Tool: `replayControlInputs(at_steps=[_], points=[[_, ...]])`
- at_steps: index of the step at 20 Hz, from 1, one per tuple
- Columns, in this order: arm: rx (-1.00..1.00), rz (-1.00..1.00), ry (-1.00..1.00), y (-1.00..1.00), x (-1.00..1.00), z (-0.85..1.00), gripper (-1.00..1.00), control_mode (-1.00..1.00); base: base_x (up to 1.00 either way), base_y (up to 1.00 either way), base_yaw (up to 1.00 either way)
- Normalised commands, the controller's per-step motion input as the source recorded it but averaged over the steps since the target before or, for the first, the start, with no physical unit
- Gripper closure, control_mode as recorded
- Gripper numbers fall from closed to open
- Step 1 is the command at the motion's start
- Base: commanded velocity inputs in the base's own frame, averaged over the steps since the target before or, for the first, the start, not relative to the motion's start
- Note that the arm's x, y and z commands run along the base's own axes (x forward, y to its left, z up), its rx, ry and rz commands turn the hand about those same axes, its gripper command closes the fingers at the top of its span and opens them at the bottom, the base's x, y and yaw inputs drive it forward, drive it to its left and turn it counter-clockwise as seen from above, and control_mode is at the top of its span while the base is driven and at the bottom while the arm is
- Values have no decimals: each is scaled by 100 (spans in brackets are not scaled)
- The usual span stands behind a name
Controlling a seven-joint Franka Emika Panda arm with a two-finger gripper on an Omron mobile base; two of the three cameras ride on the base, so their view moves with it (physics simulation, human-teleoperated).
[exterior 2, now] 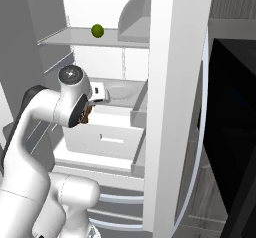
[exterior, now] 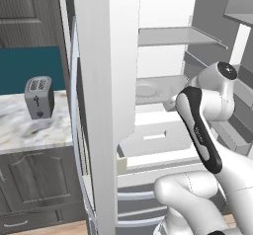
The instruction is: Transport the chicken drumstick from the fridge to the microwave and turn on the microwave.
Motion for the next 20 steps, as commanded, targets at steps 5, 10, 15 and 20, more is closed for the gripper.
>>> replayControlInputs(at_steps=[5,10,15,20], points=[[0,0,0,0,0,0,100,-100,0,0,0],[0,0,0,0,0,0,100,100,-5,0,0],[0,0,0,0,0,0,100,100,-36,0,0],[0,0,0,0,0,0,100,100,-48,0,-1]])
